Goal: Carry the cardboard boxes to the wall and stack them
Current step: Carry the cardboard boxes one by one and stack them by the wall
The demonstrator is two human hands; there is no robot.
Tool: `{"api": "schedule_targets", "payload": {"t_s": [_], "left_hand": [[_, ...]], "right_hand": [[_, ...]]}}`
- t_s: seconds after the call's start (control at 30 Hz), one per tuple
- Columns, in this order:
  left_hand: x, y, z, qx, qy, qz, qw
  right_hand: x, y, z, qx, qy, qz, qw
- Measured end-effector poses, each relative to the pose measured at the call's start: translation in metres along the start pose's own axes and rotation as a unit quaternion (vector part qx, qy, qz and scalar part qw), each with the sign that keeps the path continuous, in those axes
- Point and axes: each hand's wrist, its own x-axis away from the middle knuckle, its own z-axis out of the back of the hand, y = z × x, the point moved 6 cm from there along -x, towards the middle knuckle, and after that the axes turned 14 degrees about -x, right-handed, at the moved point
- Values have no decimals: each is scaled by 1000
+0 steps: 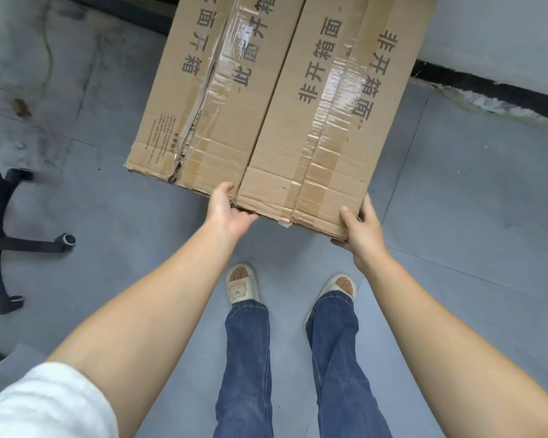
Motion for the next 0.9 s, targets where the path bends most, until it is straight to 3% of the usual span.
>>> {"api": "schedule_targets", "payload": {"t_s": [0.17,0.27,0.33,0.5,0.67,0.83,0.9], "left_hand": [[35,1,16,-71,29,-25,997],[88,9,12,-138,10,-50,989],[138,17,6,-205,-16,-82,975],[279,40,0,-419,-54,-243,873],[384,48,14,-486,-92,-386,778],[421,50,37,-494,-139,-410,754],[429,55,37,-523,-173,-415,724]], "right_hand": [[30,-8,10,56,-11,-50,997],[69,-29,25,116,-10,-79,990],[105,-58,34,148,-21,-50,988],[222,-143,53,191,-79,103,973],[330,-178,74,167,-74,223,958],[411,-160,72,56,20,294,954],[438,-136,64,12,65,309,949]]}}
